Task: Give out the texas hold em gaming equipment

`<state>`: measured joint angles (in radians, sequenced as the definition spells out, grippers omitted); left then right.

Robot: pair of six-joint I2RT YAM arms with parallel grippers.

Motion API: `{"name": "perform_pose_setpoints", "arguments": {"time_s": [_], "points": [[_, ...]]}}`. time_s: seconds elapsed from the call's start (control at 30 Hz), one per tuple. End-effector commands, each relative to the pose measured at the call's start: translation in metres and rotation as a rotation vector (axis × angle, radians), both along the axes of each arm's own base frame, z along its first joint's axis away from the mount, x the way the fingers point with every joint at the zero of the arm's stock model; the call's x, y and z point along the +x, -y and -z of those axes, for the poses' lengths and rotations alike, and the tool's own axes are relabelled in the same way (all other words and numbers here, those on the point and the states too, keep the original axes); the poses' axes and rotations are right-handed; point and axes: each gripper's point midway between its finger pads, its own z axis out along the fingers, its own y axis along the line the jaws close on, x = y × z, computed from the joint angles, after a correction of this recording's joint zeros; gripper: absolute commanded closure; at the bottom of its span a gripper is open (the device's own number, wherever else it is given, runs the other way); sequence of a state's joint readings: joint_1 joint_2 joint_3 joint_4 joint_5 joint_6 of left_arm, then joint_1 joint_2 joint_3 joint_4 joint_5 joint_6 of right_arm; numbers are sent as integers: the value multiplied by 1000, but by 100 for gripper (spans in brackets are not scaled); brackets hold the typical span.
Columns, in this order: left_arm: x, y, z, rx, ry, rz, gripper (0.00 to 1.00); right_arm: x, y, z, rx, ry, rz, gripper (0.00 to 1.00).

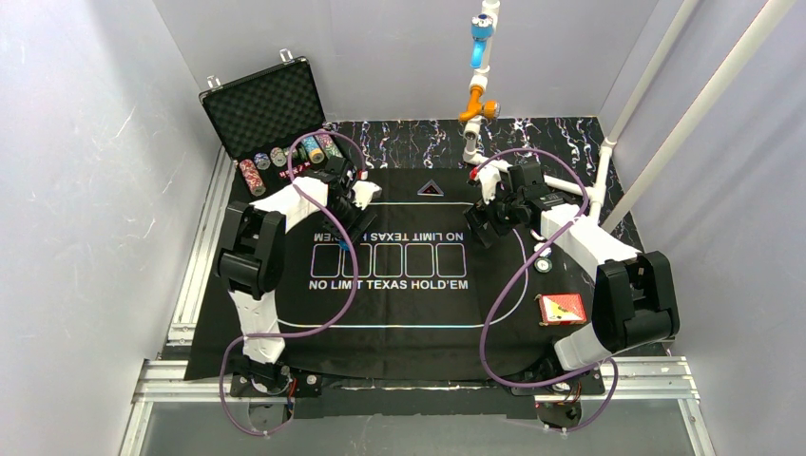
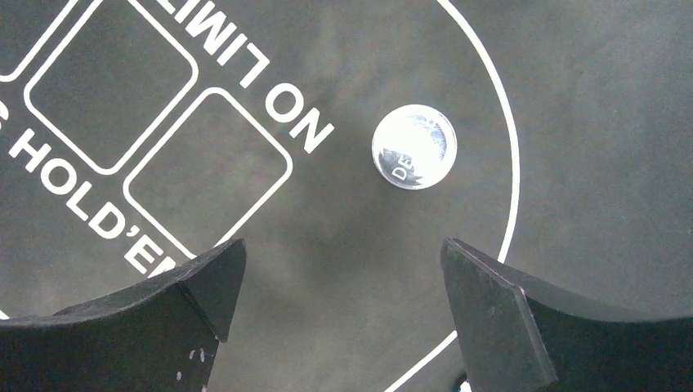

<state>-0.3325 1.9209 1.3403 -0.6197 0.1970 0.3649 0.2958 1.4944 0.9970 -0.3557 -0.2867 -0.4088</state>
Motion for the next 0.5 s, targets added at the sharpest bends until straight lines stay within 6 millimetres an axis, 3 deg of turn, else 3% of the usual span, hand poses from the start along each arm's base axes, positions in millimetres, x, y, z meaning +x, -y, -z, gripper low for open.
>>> {"name": "perform_pose_setpoints", "arguments": {"time_s": [0.0, 0.47], "points": [[0, 5, 3, 11, 5, 30, 35, 13, -2, -8, 11, 40, 16, 2], [-15, 8, 17, 78, -2, 84, 37, 16, 3, -5, 3, 34, 36, 2]]}}
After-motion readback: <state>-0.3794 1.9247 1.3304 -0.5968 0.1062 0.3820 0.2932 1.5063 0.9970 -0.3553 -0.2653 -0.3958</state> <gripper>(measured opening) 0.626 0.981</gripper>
